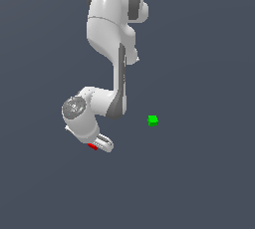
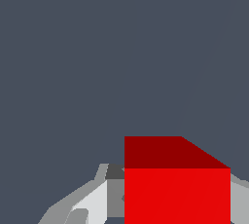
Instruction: Stack the red cube on top of the green cube.
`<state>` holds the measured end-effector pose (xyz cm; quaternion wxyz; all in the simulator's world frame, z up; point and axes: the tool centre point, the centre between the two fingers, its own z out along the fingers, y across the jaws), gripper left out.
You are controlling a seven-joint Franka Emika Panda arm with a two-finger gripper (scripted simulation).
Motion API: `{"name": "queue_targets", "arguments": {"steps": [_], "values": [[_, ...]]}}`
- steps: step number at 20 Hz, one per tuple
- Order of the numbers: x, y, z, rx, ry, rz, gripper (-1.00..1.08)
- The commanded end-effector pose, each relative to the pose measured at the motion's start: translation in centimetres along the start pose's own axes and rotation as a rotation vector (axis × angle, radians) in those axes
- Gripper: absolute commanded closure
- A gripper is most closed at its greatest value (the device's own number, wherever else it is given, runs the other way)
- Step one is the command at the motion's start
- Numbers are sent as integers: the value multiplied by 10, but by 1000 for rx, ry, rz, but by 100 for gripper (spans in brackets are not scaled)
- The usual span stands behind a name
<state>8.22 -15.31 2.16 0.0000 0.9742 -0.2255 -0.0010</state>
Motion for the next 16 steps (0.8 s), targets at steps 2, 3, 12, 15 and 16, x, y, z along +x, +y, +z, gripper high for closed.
{"name": "queue_targets", "arguments": {"steps": [2,3,12,15,16], "values": [[0,0,-10,0,2,0,108],[0,0,-14,0,2,0,108],[-1,0,-76,0,2,0,108],[-1,0,-90,0,2,0,108],[-1,0,-93,0,2,0,108]]}}
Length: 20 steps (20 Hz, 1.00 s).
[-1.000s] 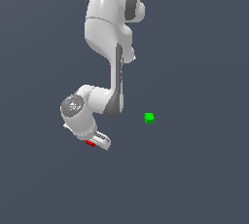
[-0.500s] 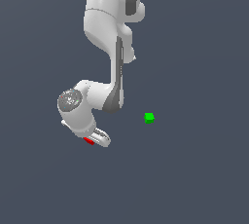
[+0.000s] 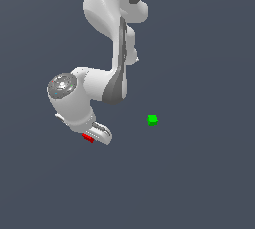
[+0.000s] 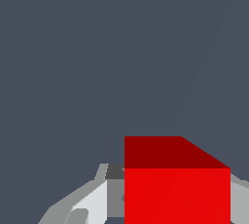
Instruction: Stack the red cube on top of the green cube.
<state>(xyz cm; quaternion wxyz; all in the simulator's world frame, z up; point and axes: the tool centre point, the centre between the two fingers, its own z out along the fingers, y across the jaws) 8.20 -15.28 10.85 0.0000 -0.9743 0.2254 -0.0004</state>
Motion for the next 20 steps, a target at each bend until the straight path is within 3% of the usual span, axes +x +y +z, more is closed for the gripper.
{"name": "queue_targets", "arguments": {"steps": [1,11,20], "values": [[0,0,-8,0,-1,0,108],[-3,-3,-10,0,0,0,108],[-31,-26,-3,0,0,0,108]]}}
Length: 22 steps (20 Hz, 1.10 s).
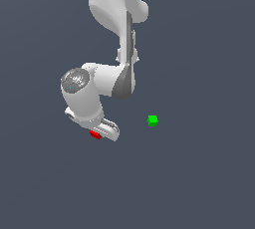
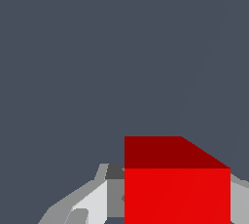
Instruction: Stack the red cube on top of the green cube.
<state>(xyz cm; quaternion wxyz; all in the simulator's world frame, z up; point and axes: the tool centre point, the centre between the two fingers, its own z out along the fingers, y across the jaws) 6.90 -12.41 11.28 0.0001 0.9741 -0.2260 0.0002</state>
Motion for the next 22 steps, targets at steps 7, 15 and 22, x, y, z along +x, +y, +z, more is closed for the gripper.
{"name": "queue_targets", "arguments": {"steps": [7,15,22], "values": [[-55,-47,13,0,0,-2,108],[-126,-106,31,0,0,-2,108],[-177,-153,44,0,0,-2,108]]}}
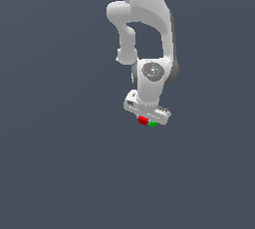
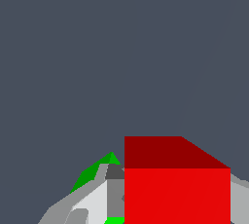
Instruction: Stack the red cube on top of the green cube.
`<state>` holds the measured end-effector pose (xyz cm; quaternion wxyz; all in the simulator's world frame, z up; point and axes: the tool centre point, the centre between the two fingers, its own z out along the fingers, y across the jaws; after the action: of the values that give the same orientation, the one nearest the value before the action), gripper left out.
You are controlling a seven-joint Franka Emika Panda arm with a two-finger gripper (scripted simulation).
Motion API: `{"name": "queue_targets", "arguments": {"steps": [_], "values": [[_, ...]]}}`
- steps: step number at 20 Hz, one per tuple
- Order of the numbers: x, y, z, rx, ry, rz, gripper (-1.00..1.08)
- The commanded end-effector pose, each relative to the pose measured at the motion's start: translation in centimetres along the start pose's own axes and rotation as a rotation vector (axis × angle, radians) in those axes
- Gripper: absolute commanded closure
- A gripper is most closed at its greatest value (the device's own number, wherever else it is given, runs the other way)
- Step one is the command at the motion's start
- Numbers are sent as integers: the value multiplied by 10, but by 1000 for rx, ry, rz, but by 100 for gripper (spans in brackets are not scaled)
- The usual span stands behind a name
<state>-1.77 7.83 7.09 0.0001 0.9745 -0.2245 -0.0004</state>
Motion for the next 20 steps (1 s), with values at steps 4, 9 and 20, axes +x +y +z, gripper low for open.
{"name": "queue_targets", "arguments": {"steps": [4,9,20], "values": [[-29,-27,7,0,1,1,108],[-39,-38,10,0,1,2,108],[-39,-39,11,0,1,2,-92]]}}
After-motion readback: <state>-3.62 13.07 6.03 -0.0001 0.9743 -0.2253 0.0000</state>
